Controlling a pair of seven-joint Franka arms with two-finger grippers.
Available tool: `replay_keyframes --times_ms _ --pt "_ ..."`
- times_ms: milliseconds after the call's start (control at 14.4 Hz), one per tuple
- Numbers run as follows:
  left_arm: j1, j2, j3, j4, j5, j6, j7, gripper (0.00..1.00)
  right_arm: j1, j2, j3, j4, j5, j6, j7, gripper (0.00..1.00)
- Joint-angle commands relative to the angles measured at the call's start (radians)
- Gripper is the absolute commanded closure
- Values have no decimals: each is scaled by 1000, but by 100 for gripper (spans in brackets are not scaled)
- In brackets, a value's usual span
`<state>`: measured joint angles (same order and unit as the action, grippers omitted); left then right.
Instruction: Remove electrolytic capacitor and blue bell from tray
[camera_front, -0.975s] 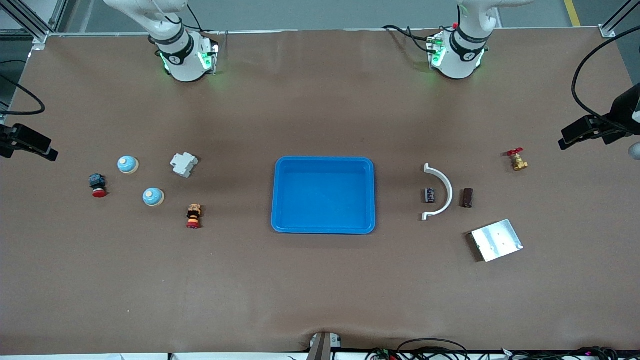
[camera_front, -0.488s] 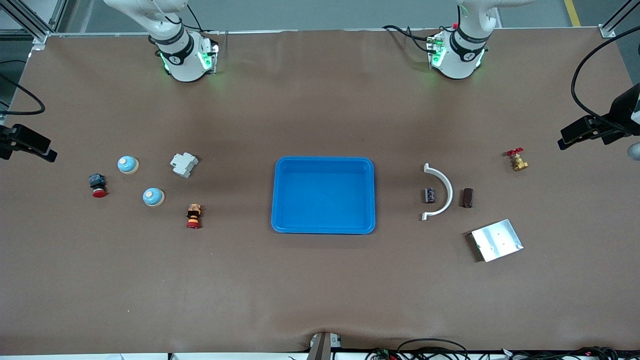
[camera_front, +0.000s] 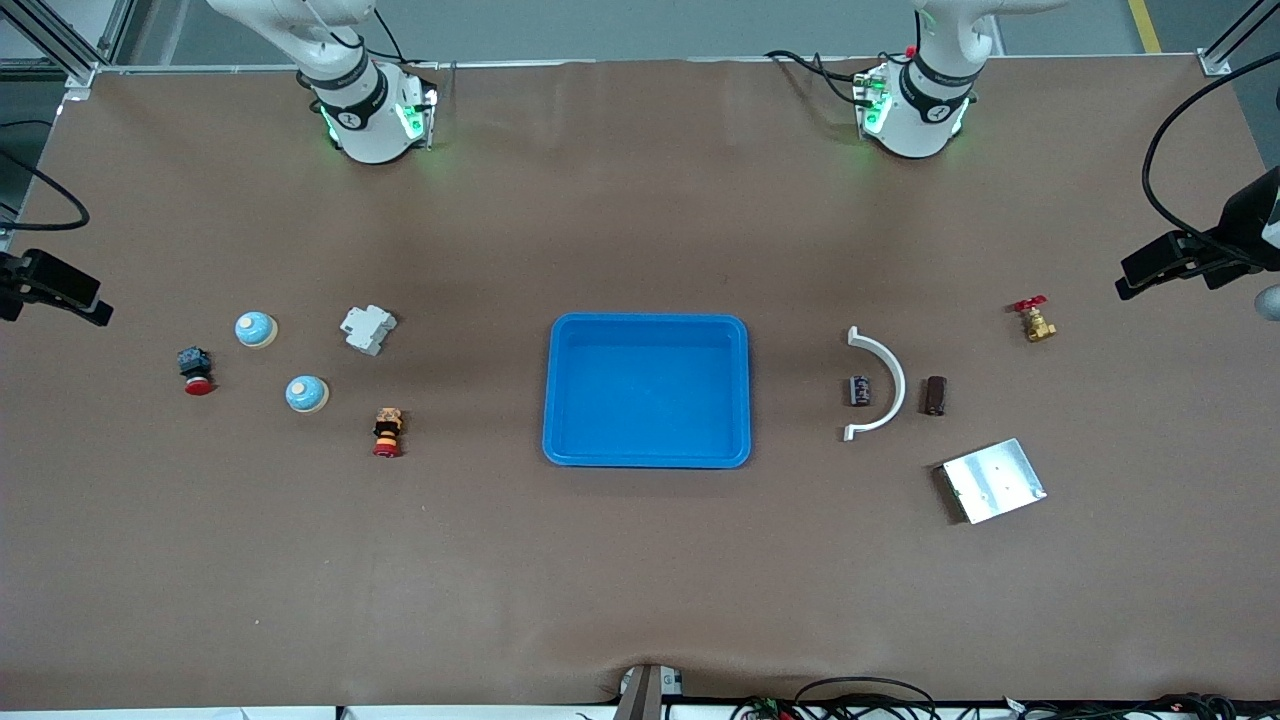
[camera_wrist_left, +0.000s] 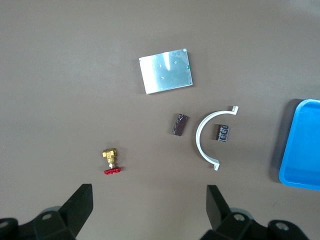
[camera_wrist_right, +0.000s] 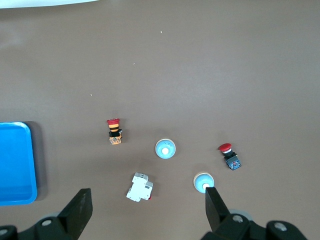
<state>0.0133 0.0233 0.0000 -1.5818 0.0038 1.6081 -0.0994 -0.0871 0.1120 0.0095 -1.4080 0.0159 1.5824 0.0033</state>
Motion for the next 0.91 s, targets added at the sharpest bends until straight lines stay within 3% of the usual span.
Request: replay_keyframes --times_ms 0,836 --pt "1 -5 -3 5 -13 -10 17 0 -16 -9 15 -3 -8 4 -11 0" --pt "1 -6 -3 13 -16 3 18 0 -10 -6 17 -11 -7 24 -8 0"
